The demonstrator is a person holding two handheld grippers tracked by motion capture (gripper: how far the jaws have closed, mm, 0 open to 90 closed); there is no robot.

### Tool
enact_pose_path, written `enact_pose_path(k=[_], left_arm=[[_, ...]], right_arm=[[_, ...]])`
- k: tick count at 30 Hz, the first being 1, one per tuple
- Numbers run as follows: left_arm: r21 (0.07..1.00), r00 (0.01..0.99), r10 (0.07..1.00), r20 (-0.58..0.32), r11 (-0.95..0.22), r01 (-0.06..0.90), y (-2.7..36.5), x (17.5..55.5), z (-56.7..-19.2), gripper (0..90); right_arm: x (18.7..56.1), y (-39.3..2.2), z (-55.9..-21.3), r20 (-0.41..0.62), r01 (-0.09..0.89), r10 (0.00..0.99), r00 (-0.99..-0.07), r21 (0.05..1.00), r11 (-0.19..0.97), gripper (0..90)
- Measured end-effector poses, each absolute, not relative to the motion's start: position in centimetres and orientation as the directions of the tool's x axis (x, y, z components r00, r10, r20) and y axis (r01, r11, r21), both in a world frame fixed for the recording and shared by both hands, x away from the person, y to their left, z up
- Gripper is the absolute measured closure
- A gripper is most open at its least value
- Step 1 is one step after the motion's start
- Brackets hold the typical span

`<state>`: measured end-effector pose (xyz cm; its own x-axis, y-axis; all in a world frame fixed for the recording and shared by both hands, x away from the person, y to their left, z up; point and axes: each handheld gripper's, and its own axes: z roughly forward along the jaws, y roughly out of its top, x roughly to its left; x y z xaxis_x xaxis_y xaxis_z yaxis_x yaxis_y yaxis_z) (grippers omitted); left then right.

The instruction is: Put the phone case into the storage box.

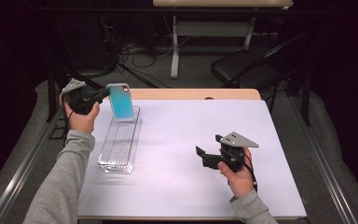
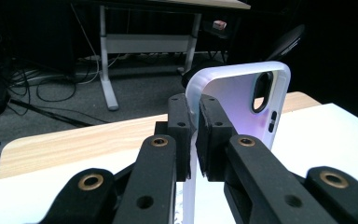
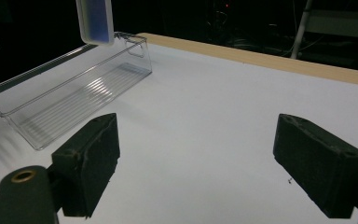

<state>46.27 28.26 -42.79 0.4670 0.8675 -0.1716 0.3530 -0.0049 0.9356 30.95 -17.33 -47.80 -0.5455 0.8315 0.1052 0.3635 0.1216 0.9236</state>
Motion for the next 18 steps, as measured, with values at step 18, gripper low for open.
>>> enact_pose_path(k=[18], left_arm=[[0.945, 0.469, 0.868, -0.167, 0.004, 0.328, 28.6, 48.4, -44.8, 85.2]], right_arm=[[30.7, -18.3, -48.0, 0.112, 0.378, 0.853, -0.51, 0.92, 0.105, 14.3]])
